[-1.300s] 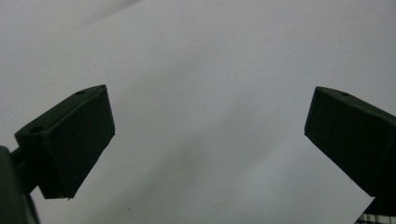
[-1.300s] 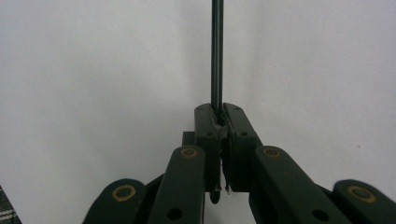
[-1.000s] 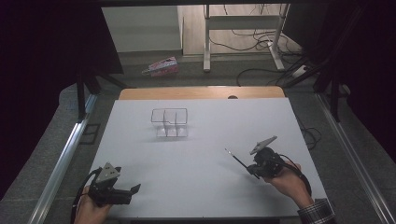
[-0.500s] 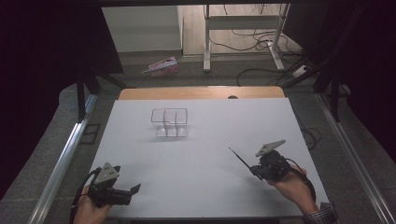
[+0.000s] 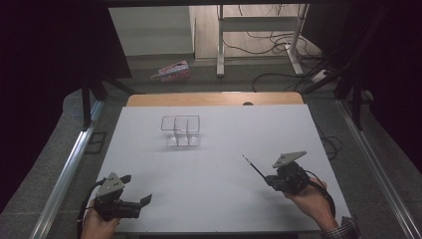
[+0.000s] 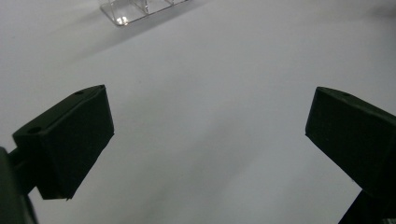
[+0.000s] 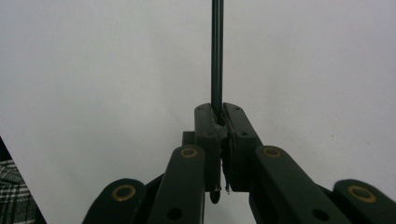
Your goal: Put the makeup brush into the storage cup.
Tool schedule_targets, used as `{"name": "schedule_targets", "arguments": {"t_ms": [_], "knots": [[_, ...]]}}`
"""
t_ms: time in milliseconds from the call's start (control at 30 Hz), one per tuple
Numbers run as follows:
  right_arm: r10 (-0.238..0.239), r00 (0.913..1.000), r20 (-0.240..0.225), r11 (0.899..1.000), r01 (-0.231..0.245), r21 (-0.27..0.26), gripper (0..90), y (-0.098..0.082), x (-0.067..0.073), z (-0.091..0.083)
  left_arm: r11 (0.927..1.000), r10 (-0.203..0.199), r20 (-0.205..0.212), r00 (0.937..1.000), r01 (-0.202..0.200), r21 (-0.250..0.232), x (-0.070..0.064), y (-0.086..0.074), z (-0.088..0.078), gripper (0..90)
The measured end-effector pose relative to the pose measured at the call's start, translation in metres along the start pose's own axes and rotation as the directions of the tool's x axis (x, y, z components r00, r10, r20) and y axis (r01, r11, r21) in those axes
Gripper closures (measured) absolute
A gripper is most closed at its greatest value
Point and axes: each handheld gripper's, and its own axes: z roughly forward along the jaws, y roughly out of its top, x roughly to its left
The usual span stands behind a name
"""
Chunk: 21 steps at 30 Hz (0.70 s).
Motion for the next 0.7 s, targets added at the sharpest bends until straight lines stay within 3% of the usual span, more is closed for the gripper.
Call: {"name": "schedule_targets", "arguments": {"t_ms": [300,700], "knots": [[0.002,1.0,-0.004,0.999,-0.002,-0.05,85.4,0.003,0.005,-0.004,0.9965,-0.079,0.065,0.9948,0.08,-0.022,0.003,0.003,0.001,0.3],[-0.008,1.0,-0.005,0.994,0.007,-0.105,85.4,0.008,0.013,-0.005,0.9958,-0.089,0.075,0.9932,0.09,-0.012,-0.009,0.016,0.011,0.6]]}}
